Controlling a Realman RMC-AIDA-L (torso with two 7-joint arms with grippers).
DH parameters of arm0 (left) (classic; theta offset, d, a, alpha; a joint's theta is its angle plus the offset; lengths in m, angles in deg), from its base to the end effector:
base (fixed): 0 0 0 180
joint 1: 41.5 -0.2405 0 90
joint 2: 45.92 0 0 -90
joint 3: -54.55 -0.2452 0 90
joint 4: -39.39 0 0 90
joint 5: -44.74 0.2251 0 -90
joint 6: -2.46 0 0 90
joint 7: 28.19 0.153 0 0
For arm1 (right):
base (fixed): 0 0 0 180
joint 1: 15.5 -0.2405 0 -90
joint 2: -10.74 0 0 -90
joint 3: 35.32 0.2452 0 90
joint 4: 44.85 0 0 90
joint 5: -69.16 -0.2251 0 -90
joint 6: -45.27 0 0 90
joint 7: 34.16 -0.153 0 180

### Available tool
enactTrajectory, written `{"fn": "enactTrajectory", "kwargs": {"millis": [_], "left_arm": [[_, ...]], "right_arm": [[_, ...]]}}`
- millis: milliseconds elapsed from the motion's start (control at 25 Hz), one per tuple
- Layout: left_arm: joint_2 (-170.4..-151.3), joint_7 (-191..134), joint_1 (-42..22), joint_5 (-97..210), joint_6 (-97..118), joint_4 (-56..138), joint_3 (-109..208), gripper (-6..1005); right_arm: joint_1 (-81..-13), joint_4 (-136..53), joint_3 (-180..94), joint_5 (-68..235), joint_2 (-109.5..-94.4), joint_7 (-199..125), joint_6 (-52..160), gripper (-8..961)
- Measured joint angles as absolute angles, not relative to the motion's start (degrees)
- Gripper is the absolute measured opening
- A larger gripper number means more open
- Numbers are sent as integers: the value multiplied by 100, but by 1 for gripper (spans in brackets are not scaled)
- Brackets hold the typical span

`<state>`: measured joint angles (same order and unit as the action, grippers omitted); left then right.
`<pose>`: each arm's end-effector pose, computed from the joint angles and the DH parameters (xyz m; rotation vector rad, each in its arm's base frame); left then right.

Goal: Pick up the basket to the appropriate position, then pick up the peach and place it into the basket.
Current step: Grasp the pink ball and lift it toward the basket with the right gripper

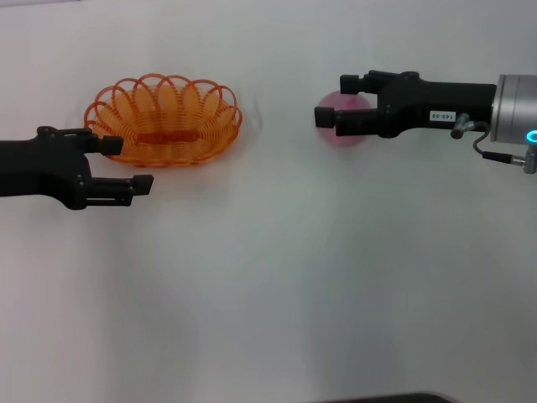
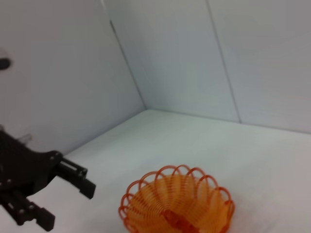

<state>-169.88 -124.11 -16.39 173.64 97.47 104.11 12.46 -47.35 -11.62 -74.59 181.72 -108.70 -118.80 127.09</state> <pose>-0.2532 0.3273 0.0314 -2.7658 -0.6878 -0.3130 0.2627 0.3552 -0.0158 -2.6103 0.8406 0.7248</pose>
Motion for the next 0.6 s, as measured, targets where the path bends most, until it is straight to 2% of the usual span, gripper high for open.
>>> {"fn": "enactTrajectory", "kwargs": {"millis": [600], "left_arm": [[-16997,-10707,-1805,15975,9428,8426,1842,803]], "right_arm": [[-4712,-1205,-7338,18148,-10891,-11641,12714,946]]}}
